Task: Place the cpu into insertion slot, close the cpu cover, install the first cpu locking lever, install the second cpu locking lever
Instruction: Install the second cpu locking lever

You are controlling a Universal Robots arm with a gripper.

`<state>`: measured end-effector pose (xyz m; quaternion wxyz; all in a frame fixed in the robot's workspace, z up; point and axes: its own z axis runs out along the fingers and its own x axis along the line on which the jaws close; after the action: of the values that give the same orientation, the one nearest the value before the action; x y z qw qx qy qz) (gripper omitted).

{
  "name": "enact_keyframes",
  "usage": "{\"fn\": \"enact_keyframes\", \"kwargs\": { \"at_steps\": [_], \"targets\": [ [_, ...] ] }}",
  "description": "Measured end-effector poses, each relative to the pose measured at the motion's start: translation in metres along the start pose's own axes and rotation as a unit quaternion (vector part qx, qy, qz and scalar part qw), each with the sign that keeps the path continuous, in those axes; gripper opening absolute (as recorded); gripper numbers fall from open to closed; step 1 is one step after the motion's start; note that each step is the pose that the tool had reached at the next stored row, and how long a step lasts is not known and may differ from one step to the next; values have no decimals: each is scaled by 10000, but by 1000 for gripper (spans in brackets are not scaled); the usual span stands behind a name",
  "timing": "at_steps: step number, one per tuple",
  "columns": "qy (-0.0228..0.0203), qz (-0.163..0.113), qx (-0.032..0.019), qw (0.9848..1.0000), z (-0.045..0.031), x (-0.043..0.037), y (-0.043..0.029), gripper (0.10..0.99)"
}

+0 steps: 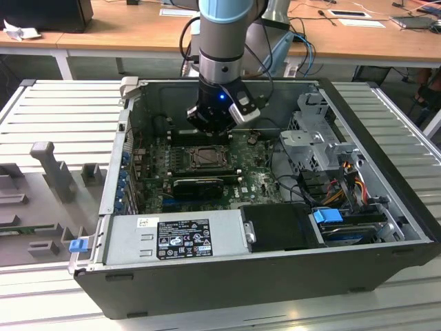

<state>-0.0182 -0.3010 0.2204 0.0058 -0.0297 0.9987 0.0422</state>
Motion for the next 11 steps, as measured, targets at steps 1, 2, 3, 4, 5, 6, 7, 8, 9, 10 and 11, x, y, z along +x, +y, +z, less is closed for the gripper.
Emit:
{"fn": "enact_keyframes", "kwargs": {
  "at_steps": [1,2,3,4,5,6,7,8,9,10,11],
  "targets": [
    [0,1,0,10000,0,1,-7,106],
    [0,0,0,10000,-1,1,-14,106],
    [0,0,0,10000,-2,1,-21,106],
    [0,0,0,10000,-2,2,-28,106],
    [0,0,0,10000,-3,2,-34,106],
    [0,0,-1,10000,-3,3,-41,106],
    [0,0,0,10000,-4,3,-44,106],
    [0,1,0,10000,-6,3,-47,106],
    [1,1,1,10000,-19,3,-48,106],
    [0,1,0,10000,-37,3,-47,106],
    [0,0,-1,10000,-81,2,-44,106]
  ]
}}
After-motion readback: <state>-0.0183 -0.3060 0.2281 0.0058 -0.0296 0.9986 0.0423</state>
